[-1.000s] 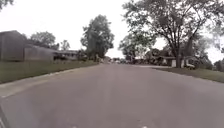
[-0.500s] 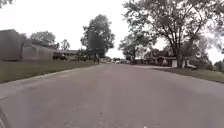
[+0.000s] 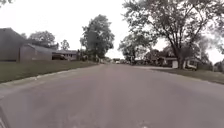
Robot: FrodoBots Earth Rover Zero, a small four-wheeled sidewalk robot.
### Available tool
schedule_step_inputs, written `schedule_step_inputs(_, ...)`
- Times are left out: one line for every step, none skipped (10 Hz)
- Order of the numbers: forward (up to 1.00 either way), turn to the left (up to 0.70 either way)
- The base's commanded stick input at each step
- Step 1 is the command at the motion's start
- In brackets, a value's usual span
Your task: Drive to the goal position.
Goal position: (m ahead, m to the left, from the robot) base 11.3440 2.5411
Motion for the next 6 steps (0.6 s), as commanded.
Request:
schedule_step_inputs(0.7,0.0)
schedule_step_inputs(0.7,0.0)
schedule_step_inputs(0.7,0.0)
schedule_step_inputs(0.7,0.0)
schedule_step_inputs(0.7,0.0)
schedule_step_inputs(0.7,0.0)
